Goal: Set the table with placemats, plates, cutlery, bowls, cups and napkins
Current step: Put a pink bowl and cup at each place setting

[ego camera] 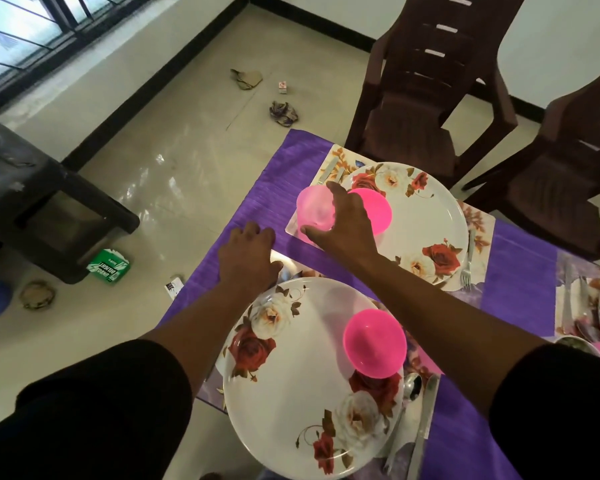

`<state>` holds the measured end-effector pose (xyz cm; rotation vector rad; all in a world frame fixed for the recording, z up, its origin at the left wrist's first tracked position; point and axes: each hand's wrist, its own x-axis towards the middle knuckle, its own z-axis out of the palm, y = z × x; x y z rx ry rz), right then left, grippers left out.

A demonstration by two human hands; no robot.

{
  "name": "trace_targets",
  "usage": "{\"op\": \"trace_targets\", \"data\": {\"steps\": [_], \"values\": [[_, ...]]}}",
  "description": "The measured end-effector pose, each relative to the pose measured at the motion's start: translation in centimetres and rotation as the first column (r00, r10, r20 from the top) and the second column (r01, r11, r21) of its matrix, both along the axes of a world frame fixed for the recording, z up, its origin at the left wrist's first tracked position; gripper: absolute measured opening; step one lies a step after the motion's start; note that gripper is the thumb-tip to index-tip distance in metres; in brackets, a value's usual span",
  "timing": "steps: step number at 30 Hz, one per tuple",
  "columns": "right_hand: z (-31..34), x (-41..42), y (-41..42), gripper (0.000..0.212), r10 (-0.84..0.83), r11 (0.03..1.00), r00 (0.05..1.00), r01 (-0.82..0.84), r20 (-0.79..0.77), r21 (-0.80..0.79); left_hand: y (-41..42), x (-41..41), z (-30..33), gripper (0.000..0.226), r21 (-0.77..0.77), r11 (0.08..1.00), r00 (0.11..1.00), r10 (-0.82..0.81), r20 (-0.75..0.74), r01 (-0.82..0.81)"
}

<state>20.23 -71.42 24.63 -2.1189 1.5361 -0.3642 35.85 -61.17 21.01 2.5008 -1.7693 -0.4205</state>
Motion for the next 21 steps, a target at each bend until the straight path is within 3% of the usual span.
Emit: {"op": "trace_targets", "data": {"steps": [7,11,16,21], "values": [[-0.1,0.3,0.2,0.096,-0.01,1.0,1.0,0.01,0.01,-0.01,-0.2,0.2,0.1,0.056,0.004,1.0,1.0,0.0,-0.012,0.0],[0.2,0.0,0.2,0.106,0.004,0.999,1.0,-0.005,-0.031,-0.033,-0.3,0.3,0.1,0.056,-0.01,1.0,0.999,0.0,-0.046,0.0],[1.8,-0.2,0.7,0.112,0.002,0.995,1.0,-0.002,0.003,-0.1,-0.6,1.0,0.5,0.046,-0.027,0.999,0.993,0.026,-0.112,-0.029],[4.4,-2.0,2.3,0.102,0.037,0.976,0.991,-0.008,0.131,-0.217,-0.7,0.7,1.5,0.049,-0.016,0.999,0.909,0.041,-0.416,-0.052]]}}
